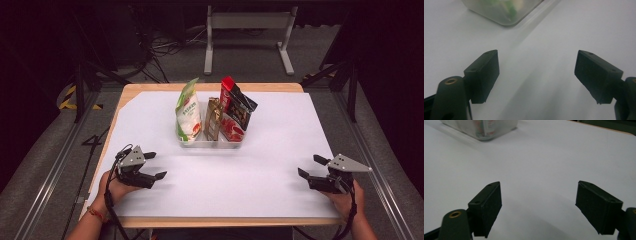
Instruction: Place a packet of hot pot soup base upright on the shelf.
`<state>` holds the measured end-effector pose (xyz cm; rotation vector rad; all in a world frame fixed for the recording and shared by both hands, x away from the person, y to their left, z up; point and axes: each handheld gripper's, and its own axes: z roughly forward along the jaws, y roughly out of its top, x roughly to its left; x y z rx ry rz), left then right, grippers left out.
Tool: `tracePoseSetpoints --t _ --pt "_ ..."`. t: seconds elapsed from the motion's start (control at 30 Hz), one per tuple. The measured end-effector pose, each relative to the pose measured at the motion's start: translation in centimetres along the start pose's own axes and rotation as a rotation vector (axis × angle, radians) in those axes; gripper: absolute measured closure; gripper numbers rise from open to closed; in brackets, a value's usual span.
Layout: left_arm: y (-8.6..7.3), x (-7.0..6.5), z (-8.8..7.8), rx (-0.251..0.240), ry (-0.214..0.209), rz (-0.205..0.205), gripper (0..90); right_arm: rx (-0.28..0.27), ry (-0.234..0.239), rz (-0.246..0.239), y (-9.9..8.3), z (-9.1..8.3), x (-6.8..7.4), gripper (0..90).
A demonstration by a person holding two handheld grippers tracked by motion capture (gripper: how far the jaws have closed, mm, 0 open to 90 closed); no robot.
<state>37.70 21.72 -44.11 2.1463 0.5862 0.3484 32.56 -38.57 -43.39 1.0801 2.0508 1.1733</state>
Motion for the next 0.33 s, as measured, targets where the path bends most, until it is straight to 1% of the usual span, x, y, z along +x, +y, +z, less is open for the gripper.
tracePoseSetpoints --t 0.07,0.17,0.3,0.33 --pt "0.01 0.03 0.00 0.003 0.002 0.001 20.8 0.002 -0.013 0.007 -0.11 -0.11 -0.14 21.3" --pt "0.00 0.07 0.02 -0.001 -0.002 0.000 20.8 0.011 -0.015 0.028 0.01 -0.03 -0.17 21.4" --pt "-0.05 0.16 -0.16 -0.009 -0.003 -0.009 20.7 0.005 -0.020 0.005 0.34 -0.01 0.18 20.3" --pt "-0.08 0.17 -0.13 -0.015 -0.008 -0.018 20.7 0.001 -0.016 0.001 0.43 -0.04 0.19 20.3"
